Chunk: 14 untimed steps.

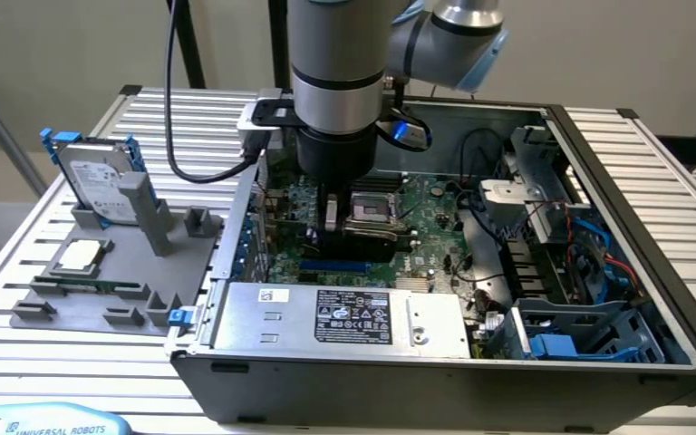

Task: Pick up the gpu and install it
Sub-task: 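Insert the gpu into the slot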

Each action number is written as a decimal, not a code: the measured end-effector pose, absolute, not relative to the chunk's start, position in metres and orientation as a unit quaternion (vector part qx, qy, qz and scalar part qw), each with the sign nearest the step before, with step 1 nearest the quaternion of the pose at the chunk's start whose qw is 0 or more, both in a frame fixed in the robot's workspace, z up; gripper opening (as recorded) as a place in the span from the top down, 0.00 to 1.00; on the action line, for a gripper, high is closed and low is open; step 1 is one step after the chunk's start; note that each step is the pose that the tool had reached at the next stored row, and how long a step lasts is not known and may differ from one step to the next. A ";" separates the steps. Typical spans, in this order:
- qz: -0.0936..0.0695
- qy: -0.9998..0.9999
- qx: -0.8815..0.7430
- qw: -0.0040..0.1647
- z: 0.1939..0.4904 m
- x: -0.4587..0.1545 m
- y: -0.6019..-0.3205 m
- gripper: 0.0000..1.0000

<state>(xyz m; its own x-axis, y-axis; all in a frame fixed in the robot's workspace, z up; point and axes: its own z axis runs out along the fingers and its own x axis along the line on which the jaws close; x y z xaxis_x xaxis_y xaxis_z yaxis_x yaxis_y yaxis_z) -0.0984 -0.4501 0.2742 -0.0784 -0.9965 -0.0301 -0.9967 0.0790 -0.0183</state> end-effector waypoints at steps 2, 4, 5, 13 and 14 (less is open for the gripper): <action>0.003 0.734 -0.679 0.017 0.273 -0.099 -0.450 0.73; 0.003 0.734 -0.679 0.017 0.272 -0.100 -0.450 0.73; 0.003 0.734 -0.679 0.017 0.271 -0.100 -0.450 0.73; 0.003 0.734 -0.679 0.017 0.267 -0.100 -0.450 0.73; 0.003 0.734 -0.679 0.017 0.266 -0.100 -0.450 0.73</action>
<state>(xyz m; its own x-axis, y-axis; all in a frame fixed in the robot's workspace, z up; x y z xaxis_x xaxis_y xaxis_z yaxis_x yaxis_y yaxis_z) -0.1003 -0.4495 0.2662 -0.0784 -0.9965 -0.0296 -0.9967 0.0789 -0.0181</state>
